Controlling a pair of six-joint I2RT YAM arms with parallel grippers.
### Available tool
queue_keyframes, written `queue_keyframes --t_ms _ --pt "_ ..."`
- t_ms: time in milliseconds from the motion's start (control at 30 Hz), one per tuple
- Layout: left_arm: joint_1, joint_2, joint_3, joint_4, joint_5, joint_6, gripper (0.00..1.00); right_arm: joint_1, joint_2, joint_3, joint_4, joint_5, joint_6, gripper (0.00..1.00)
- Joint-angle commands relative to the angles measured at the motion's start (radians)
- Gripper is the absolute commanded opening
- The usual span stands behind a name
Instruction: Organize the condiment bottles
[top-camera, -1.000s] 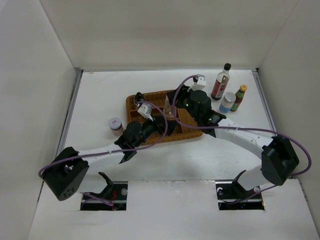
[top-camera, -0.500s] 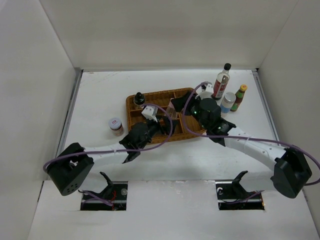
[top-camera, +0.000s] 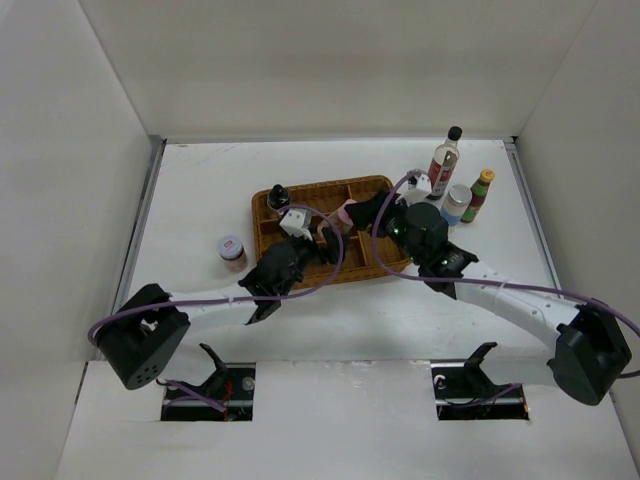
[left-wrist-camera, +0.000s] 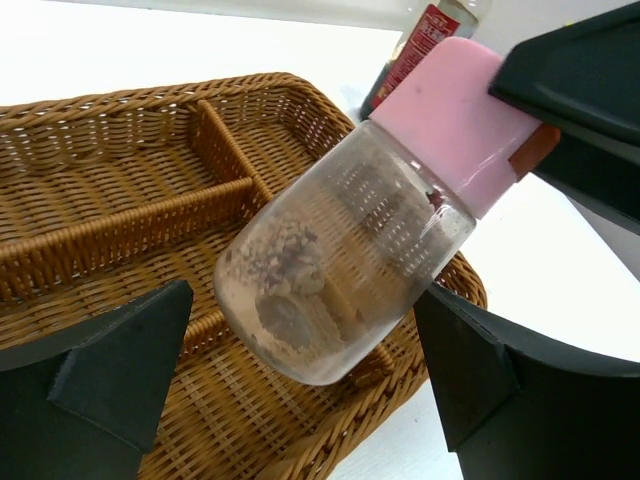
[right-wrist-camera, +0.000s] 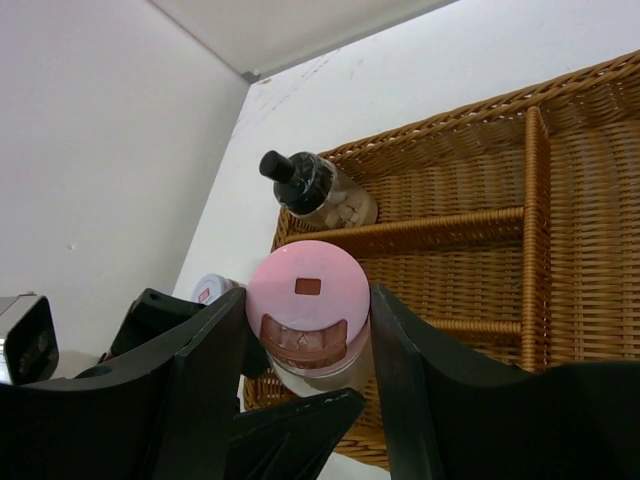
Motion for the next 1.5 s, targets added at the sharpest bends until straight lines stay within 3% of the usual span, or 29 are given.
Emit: queue_keyframes --t_ms 0,133,400,600,867,1200,1467 --pt "0.013 -0.016 0.041 0.033 -0.036 0.005 0.95 -0.013 -0.013 0.013 0.051 -0.02 0.011 0.34" --pt "0.015 -0.048 0.02 0.036 -0.037 0.004 1.0 -0.032 0.081 0.077 0.056 -0.023 -0.009 0.34" --pt "0.047 -0.142 -0.04 0.026 -0.059 -0.011 1.0 -0.088 0.241 0.203 0.07 -0.021 -0.037 0.33" --pt "0.085 -0.28 -0.121 -0.055 -0.146 -0.067 1.0 -0.117 0.417 0.344 0.093 0.003 -0.089 0.33" --pt "0.139 -0.428 -0.189 -0.171 -0.142 -0.14 1.0 -0.123 0.606 0.516 0.105 0.108 -0.187 0.33" --pt "0.16 -0.53 -0.198 -0.318 -0.165 -0.159 1.0 -0.097 0.685 0.553 0.108 0.253 -0.413 0.35" --pt "0.216 -0.571 -0.174 -0.499 -0.247 -0.196 1.0 -0.045 0.728 0.516 0.091 0.249 -0.437 0.42"
